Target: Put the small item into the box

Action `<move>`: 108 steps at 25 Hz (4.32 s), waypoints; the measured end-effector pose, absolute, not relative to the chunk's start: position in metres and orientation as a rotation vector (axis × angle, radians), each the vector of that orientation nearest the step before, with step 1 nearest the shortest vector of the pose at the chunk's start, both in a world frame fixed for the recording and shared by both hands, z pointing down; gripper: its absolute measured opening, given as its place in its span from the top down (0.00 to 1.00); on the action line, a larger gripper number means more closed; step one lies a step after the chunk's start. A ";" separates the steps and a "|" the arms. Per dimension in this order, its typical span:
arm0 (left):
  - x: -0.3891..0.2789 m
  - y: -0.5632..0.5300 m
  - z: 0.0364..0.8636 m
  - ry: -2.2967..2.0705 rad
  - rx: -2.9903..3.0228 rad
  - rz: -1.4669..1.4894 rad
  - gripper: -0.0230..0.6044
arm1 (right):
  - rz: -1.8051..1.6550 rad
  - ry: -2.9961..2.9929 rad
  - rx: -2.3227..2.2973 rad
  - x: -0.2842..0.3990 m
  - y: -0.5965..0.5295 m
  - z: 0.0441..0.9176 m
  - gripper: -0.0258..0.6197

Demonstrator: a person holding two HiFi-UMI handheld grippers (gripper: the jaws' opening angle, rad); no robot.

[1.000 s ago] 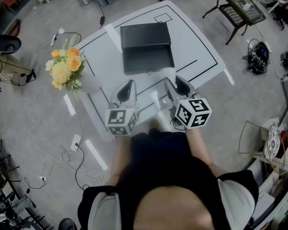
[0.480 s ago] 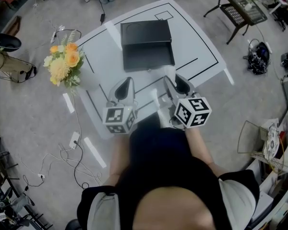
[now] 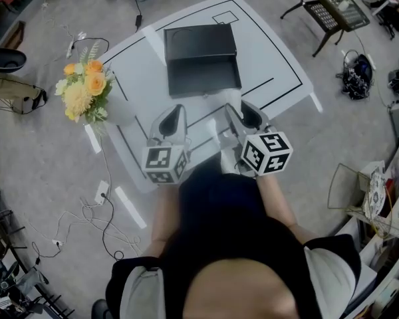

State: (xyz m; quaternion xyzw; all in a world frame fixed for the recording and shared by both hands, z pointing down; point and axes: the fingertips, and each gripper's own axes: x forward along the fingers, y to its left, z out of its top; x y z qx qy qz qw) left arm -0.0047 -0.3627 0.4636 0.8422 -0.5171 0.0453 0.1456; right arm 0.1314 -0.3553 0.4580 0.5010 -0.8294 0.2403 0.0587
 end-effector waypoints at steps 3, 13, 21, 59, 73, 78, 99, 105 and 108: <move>-0.008 -0.366 0.465 -1.501 2.416 0.135 0.95 | 0.704 -2.521 1.483 0.127 -0.363 0.457 0.75; -0.017 -0.398 0.482 -1.532 2.345 0.148 0.95 | 0.687 -2.526 1.387 0.113 -0.405 0.465 0.75; -0.012 -0.422 0.493 -1.529 2.313 0.174 0.95 | 0.666 -2.526 1.280 0.111 -0.436 0.466 0.75; -0.043 -0.453 0.528 -1.575 2.202 0.208 0.95 | 0.342 -2.308 0.679 0.039 -0.508 0.531 0.75; -0.040 -0.454 0.528 -1.577 2.167 0.216 0.95 | 0.313 -2.175 0.485 0.041 -0.500 0.563 0.75; -0.040 -0.455 0.531 -1.578 2.166 0.208 0.95 | 0.284 -2.121 0.413 0.040 -0.497 0.578 0.75; -0.037 -0.456 0.534 -1.559 2.172 0.214 0.95 | 0.199 -1.988 0.292 0.035 -0.496 0.603 0.74; -0.037 -0.456 0.534 -1.562 2.165 0.222 0.95 | 0.200 -1.989 0.303 0.036 -0.498 0.606 0.74; -0.039 -0.455 0.535 -1.565 2.159 0.226 0.95 | 0.211 -1.992 0.303 0.035 -0.498 0.606 0.74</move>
